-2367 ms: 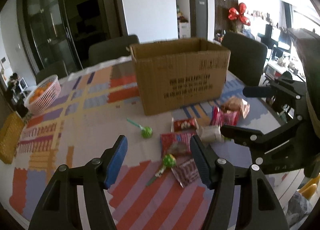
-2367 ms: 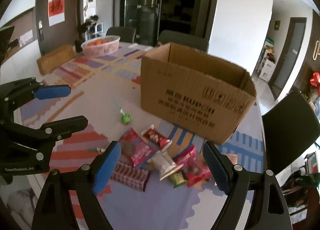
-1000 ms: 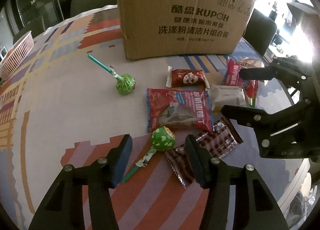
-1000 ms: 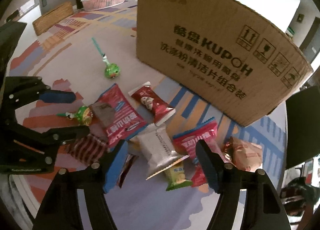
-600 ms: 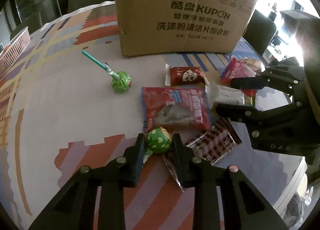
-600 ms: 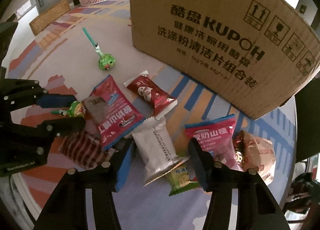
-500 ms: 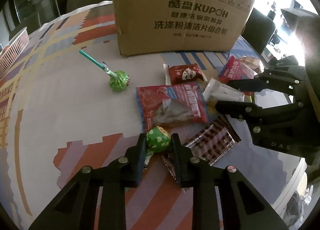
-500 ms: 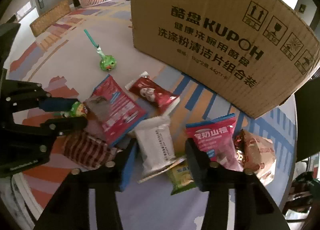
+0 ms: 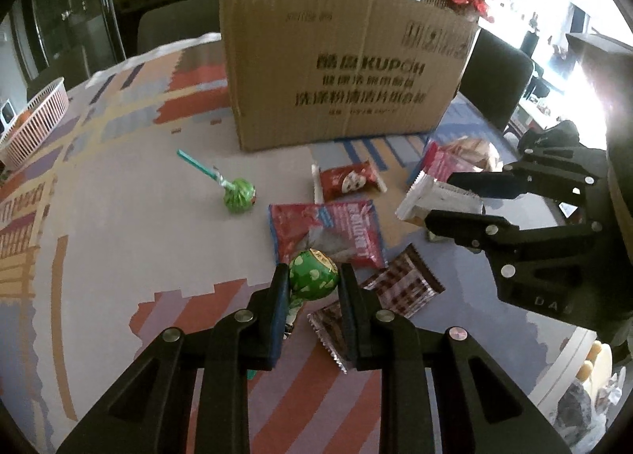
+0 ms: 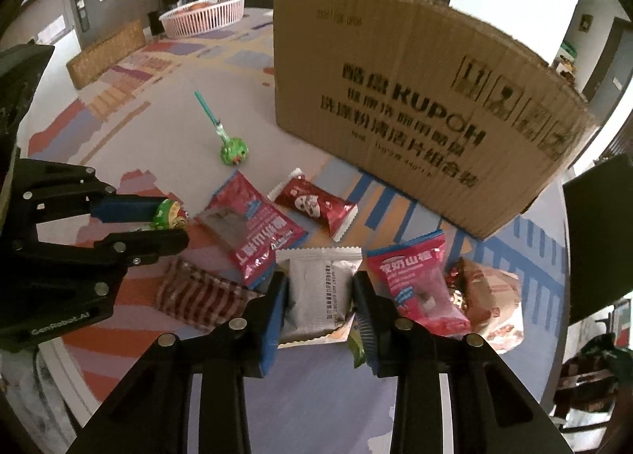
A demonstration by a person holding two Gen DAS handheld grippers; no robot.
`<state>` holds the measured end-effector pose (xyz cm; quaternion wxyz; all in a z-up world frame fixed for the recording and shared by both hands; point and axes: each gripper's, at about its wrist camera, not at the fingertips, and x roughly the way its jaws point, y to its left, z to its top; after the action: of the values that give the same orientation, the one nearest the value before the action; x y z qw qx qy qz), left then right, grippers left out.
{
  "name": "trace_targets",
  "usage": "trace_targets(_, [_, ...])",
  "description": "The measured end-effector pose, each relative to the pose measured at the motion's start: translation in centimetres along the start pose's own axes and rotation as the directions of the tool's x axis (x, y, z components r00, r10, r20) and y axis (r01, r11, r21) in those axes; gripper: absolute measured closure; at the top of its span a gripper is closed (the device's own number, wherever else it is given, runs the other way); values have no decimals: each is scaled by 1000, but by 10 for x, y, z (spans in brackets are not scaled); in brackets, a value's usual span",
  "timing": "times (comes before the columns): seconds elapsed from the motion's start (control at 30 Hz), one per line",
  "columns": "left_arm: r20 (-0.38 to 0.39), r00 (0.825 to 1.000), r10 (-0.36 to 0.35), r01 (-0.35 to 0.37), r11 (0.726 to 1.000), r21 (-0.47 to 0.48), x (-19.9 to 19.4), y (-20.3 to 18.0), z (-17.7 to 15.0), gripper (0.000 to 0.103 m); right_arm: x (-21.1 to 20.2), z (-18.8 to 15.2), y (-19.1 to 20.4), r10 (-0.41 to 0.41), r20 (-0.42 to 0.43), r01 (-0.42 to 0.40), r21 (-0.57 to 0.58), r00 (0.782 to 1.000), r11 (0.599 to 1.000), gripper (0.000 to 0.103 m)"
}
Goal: Organize snacks
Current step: 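Carry the lollipop and white packet into the box and open both tools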
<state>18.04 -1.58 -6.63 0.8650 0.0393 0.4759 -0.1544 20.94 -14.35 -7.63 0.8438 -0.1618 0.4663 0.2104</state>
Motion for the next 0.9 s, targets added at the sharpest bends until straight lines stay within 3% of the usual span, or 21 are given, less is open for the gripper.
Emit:
trace_targets(0.57, [139, 990, 11, -13, 1000, 14, -46, -13, 30, 78, -50, 9, -9, -12, 141, 3, 66, 990, 998, 68])
trace_targets(0.9, [242, 970, 13, -20, 999, 27, -76, -19, 72, 78, -91, 31, -32, -74, 275, 35, 145, 959, 989, 68])
